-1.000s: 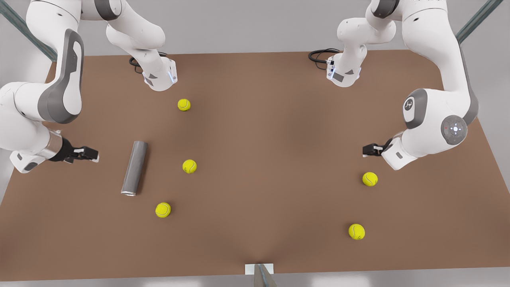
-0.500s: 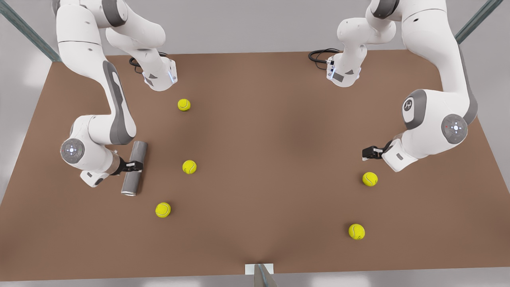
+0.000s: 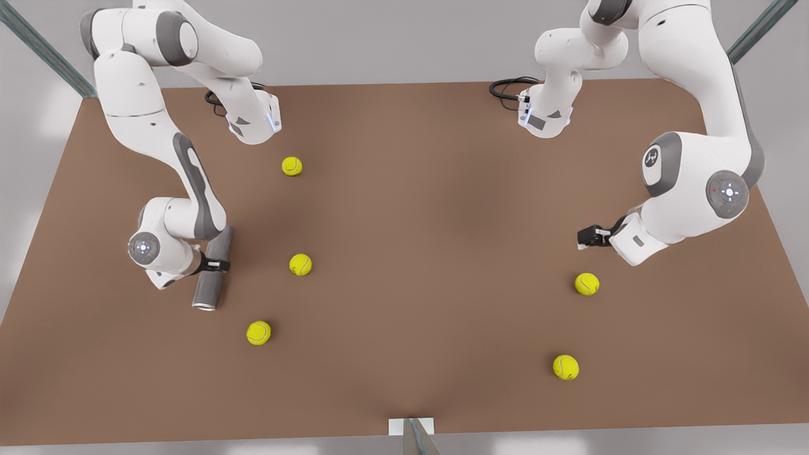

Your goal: Put the tennis tube upright

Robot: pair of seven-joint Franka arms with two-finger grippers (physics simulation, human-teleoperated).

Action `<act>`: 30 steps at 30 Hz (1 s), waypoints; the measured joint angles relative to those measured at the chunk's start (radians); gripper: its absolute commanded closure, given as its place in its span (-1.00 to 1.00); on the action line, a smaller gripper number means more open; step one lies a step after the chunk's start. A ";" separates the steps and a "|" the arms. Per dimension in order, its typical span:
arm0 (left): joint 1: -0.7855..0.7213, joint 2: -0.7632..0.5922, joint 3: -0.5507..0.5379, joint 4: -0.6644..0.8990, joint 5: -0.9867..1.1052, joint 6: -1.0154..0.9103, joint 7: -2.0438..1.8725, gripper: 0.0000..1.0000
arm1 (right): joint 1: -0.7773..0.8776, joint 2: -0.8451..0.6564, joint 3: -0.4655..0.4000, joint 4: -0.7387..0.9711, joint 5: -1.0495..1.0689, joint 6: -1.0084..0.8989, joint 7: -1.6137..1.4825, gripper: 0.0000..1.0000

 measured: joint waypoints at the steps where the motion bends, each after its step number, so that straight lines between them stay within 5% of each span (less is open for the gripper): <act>1: 0.000 0.001 -0.001 -0.001 0.001 -0.002 -0.001 -1.00 | 0.002 0.006 0.000 -0.009 0.000 0.007 0.005 -1.00; 4: -0.001 0.004 -0.002 -0.003 0.002 -0.007 -0.004 -1.00 | 0.004 0.015 0.000 -0.050 0.000 0.020 0.020 -1.00; 7: -0.001 0.008 -0.002 -0.003 0.003 -0.010 -0.007 -1.00 | -0.005 0.009 0.000 -0.084 0.004 0.033 0.028 -0.20; 13: 0.000 0.011 -0.002 -0.003 0.004 -0.011 -0.011 -1.00 | 0.001 -0.036 0.004 -0.068 0.017 0.024 0.023 -0.17; 20: -0.001 0.010 -0.002 -0.004 0.004 -0.013 -0.014 -1.00 | 0.108 0.024 0.014 0.398 -0.019 -0.235 -0.022 -0.19; 30: 0.000 0.011 -0.002 -0.005 0.004 -0.015 -0.017 -1.00 | 0.412 0.117 0.019 0.623 -0.111 -0.321 -0.300 -0.22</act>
